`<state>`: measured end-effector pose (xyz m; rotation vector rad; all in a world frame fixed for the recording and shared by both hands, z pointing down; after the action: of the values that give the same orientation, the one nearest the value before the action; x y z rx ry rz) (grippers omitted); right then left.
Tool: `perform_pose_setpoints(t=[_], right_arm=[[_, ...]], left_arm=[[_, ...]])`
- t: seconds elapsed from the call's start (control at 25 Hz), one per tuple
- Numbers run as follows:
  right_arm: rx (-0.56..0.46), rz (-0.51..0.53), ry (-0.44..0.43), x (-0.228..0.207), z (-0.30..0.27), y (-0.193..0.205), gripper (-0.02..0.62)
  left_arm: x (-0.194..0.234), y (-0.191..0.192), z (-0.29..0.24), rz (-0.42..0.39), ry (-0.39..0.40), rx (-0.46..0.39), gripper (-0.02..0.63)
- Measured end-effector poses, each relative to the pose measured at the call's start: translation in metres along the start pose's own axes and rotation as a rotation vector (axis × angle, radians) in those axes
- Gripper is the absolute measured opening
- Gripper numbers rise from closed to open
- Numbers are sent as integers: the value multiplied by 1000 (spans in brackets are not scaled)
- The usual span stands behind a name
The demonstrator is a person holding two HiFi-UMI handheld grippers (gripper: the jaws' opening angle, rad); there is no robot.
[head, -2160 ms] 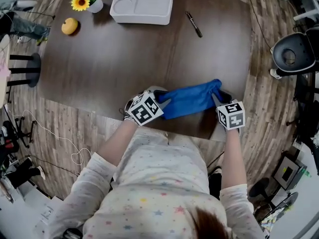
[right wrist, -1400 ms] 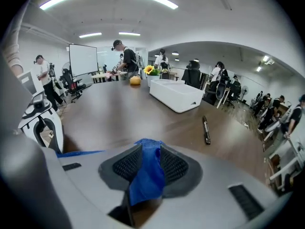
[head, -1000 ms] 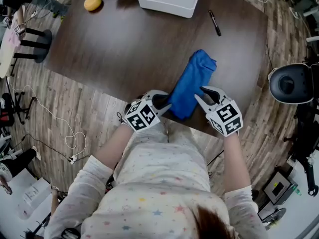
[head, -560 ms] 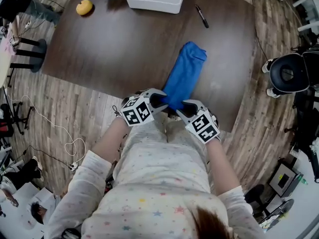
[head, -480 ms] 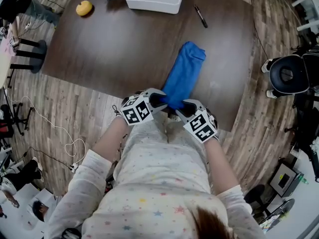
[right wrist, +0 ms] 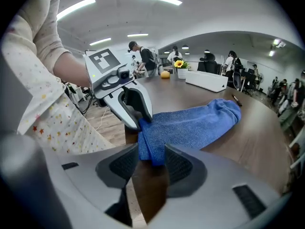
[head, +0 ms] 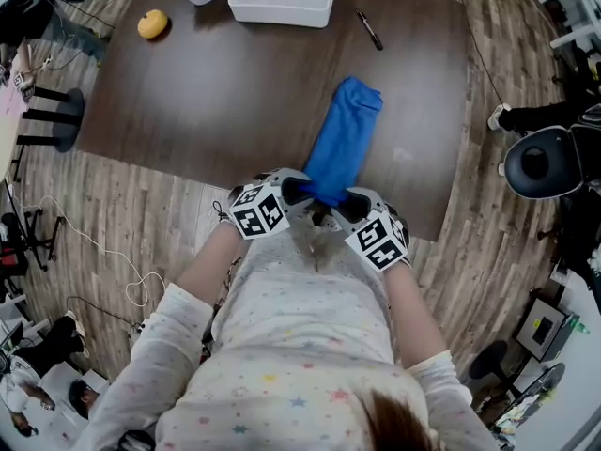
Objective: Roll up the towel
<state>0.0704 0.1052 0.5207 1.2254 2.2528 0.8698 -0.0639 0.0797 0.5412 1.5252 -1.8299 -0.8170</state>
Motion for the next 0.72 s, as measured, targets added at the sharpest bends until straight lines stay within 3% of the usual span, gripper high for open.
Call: perform_pose_setpoints(t=[0.28, 0.48, 0.72], right_arm=[[46, -12, 65, 5, -13, 7, 169], [51, -19, 117, 2, -15, 9, 122], [66, -58, 114, 1, -8, 5, 69]], left_arm=[[8, 8, 2, -84, 87, 0, 101], [12, 8, -3, -152, 94, 11, 79], [14, 6, 0, -145, 156, 7, 30]])
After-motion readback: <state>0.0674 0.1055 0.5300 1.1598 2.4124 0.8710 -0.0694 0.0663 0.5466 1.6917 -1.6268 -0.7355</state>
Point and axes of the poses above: the fingertips, and each gripper's own axes: z backward along the fingers, x to its left, y out of its underside, the point moved 7 cm from there along z, backward along the fingers, and after that the axes turned 4 degrees about -x, right-handed, at the moved point
